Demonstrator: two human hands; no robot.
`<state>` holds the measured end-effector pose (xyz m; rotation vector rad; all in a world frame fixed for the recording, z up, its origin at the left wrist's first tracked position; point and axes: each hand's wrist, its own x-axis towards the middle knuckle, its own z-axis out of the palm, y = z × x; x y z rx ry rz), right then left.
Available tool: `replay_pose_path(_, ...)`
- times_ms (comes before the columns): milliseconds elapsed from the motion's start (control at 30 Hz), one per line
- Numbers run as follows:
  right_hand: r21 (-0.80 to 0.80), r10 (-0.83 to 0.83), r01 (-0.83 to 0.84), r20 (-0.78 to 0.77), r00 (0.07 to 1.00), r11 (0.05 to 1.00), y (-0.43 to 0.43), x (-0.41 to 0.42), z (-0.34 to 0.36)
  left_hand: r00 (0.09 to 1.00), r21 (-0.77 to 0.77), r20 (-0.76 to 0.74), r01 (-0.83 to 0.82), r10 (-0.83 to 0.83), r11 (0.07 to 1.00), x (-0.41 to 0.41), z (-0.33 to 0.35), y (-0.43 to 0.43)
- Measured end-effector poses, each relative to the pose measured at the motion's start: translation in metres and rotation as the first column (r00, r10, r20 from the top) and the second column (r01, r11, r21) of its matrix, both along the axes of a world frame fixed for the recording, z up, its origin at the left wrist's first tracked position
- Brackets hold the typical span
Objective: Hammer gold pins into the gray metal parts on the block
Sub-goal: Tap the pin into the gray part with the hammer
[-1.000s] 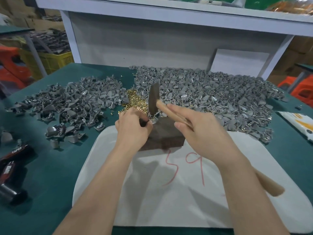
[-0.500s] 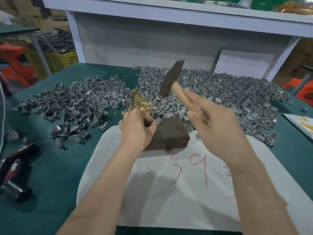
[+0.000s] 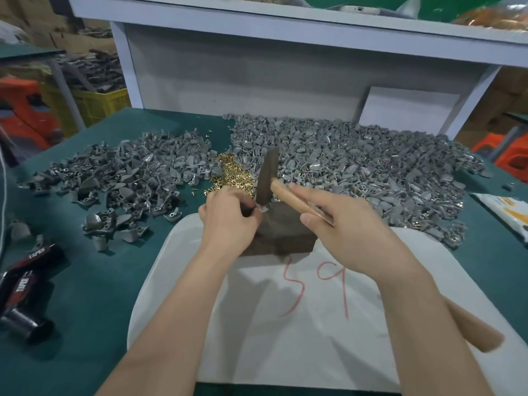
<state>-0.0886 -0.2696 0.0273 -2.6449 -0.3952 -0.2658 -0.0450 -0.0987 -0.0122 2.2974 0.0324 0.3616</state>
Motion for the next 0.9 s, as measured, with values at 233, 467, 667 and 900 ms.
replay_pose_path(233,0.262,-0.302,0.315,-0.089,0.949,0.912,-0.017,0.039,-0.031,1.000,0.017,0.021,0.001,-0.001,1.000,0.001,-0.002,0.000)
replay_pose_path(467,0.154,-0.351,0.388,-0.224,0.909,0.909,-0.027,0.051,-0.049,1.000,0.015,0.017,0.012,-0.012,1.000,0.002,-0.002,0.000)
replay_pose_path(667,0.157,-0.298,0.277,0.131,0.946,0.948,-0.001,0.044,-0.027,0.997,0.001,0.055,0.050,-0.050,0.999,0.001,-0.002,-0.003)
replay_pose_path(900,0.317,-0.134,0.130,-0.009,0.991,0.939,0.047,0.071,-0.010,0.991,-0.183,0.133,0.026,-0.002,0.983,0.005,-0.001,0.004)
